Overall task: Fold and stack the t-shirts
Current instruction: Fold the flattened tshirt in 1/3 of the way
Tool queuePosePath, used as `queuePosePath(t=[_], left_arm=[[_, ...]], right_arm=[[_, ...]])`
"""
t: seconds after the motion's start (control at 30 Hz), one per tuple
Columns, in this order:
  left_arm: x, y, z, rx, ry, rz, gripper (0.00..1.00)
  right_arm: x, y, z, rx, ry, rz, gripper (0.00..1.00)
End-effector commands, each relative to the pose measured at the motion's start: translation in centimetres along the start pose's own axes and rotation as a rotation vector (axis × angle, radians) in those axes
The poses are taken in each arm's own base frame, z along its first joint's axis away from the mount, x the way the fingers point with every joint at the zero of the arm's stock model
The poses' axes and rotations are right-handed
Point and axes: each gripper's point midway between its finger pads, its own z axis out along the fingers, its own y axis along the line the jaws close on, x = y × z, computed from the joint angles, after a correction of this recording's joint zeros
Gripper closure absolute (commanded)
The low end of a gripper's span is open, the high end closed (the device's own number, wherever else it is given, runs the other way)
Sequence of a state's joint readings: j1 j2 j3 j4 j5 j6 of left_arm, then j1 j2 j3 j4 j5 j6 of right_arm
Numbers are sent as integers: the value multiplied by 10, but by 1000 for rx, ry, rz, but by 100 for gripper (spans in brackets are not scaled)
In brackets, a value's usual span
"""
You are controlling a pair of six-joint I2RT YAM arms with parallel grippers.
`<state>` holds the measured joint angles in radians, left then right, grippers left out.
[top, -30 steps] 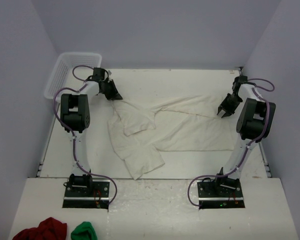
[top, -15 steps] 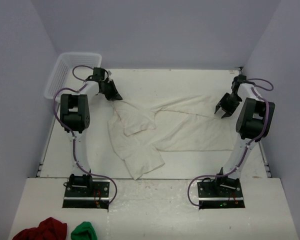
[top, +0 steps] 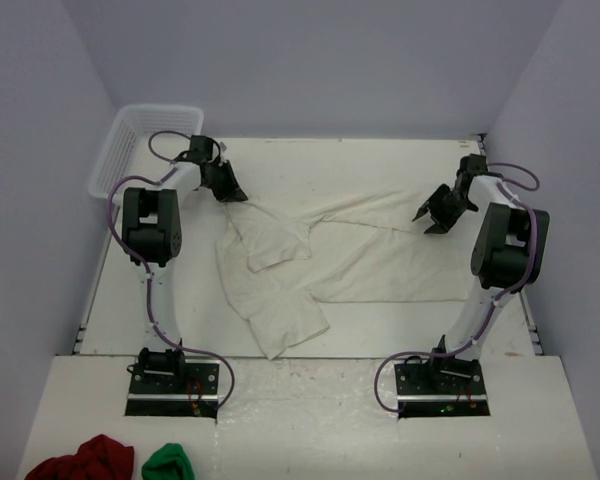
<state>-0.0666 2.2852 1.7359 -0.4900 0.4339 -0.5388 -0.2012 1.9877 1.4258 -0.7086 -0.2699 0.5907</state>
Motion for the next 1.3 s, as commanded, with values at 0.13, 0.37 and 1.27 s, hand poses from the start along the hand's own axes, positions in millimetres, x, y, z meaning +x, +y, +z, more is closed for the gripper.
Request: queuePosePath(t=[0.13,0.37,1.27], left_arm=[[1,-18,-24,25,-12,19,100],[3,-17,-22,27,-1,21,100],[-1,-35,-35,79,-12,15,100]], right_arm=[[-10,9,-8,-17,-33,28,51],[-4,-12,-19,70,-81,61,53],[-25,-46,-5,391,-56,82,63]])
